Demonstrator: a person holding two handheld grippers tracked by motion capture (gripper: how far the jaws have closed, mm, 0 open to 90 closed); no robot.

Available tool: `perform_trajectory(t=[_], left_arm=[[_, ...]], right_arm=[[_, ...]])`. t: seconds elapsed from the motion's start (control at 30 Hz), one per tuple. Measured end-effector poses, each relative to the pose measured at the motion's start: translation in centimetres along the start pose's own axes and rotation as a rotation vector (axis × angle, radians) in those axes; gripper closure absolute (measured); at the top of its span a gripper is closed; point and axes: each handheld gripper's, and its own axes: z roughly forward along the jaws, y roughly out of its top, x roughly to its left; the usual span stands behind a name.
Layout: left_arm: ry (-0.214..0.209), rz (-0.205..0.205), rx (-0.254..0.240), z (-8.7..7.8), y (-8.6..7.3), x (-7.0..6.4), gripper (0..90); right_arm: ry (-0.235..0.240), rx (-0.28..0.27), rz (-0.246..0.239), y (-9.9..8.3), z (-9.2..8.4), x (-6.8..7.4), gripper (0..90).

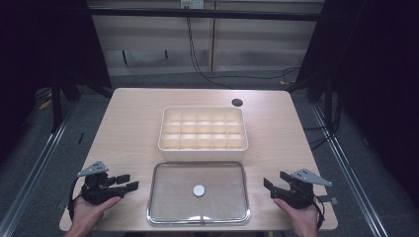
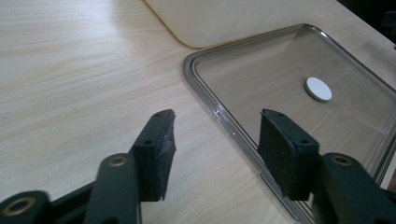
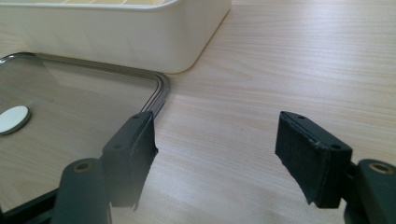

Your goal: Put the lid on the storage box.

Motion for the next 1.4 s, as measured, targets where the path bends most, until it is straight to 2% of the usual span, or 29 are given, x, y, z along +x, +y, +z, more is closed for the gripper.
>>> perform_trajectory(t=[0.13, 0.27, 0.37, 0.4, 0.47, 0.5, 0.53, 0.6, 0.63, 0.67, 0.73, 0.83, 0.97, 1.0, 1.2, 1.23, 1.27, 1.3, 1.37, 1.4], left_arm=[[-0.013, 0.011, 0.007, 0.0, -0.1, -0.3, 46.3], [-0.047, -0.007, 0.0, -0.3, -0.2, -0.3, 44.1], [-0.035, -0.025, -0.001, -0.6, -0.3, -0.2, 46.6], [-0.039, -0.024, -0.009, -1.1, -0.3, -0.2, 46.8], [-0.032, -0.022, -0.02, -1.2, -0.2, -0.3, 46.8], [-0.031, -0.015, -0.018, -1.3, -0.1, -0.4, 46.9], [-0.031, -0.015, -0.018, -1.3, -0.1, -0.4, 46.9], [-0.031, 0.0, 0.002, -0.9, 0.0, -0.6, 47.1], [-0.031, 0.0, 0.002, -0.9, 0.0, -0.6, 48.0], [-0.045, 0.011, 0.023, -0.4, 0.1, -1.0, 48.5], [-0.054, 0.044, 0.039, 0.0, 0.4, -1.5, 48.5], [-0.067, 0.065, 0.031, 0.4, 1.2, -2.1, 48.4], [-0.079, 0.084, 0.052, 1.1, 1.9, -2.5, 49.7], [-0.084, 0.088, 0.056, 1.3, 2.1, -2.6, 50.8], [-0.088, 0.094, 0.073, 2.4, 3.4, -2.7, 49.8], [-0.077, 0.104, 0.069, 2.8, 4.0, -2.6, 50.2], [-0.077, 0.104, 0.069, 2.8, 4.0, -2.6, 51.3], [-0.08, 0.077, 0.06, 3.7, 4.2, -2.3, 51.2], [-0.073, 0.086, 0.088, 4.6, 4.0, -2.2, 49.8], [-0.073, 0.086, 0.088, 4.6, 4.0, -2.2, 47.5]], right_arm=[[0.01, 0.02, 0.002, 0.1, -0.1, 0.0, 32.0], [0.037, 0.054, 0.018, 0.2, -0.3, 0.4, 37.1], [0.055, 0.076, 0.003, 0.5, -0.4, 0.8, 37.8], [0.05, 0.08, -0.034, 0.5, -0.4, 1.1, 39.3], [0.05, 0.085, -0.034, 0.5, -0.4, 1.1, 39.7], [0.082, 0.093, 0.0, 0.6, -0.3, 1.1, 39.4], [0.082, 0.093, 0.0, 0.6, -0.3, 1.1, 39.4], [0.101, 0.095, 0.005, 1.1, -0.3, 1.2, 39.9], [0.09, 0.095, 0.003, 1.3, -0.4, 1.3, 40.8], [0.085, 0.096, 0.009, 1.5, -0.3, 1.3, 41.0], [0.116, 0.097, 0.033, 1.6, 0.0, 1.3, 42.2], [0.134, 0.102, 0.034, 2.0, 0.3, 1.6, 42.1], [0.147, 0.102, 0.025, 2.5, 0.6, 1.9, 41.3], [0.159, 0.093, 0.026, 3.1, 0.7, 2.0, 41.1], [0.163, 0.1, 0.008, 4.7, 1.3, 2.3, 40.9], [0.163, 0.102, 0.0, 5.0, 1.4, 2.3, 41.0], [0.163, 0.102, 0.0, 5.0, 1.4, 2.3, 41.0], [0.162, 0.113, -0.004, 5.3, 2.0, 2.4, 41.8], [0.164, 0.129, 0.017, 5.2, 3.1, 2.2, 42.8], [0.164, 0.129, 0.017, 5.2, 3.1, 2.2, 42.8]])
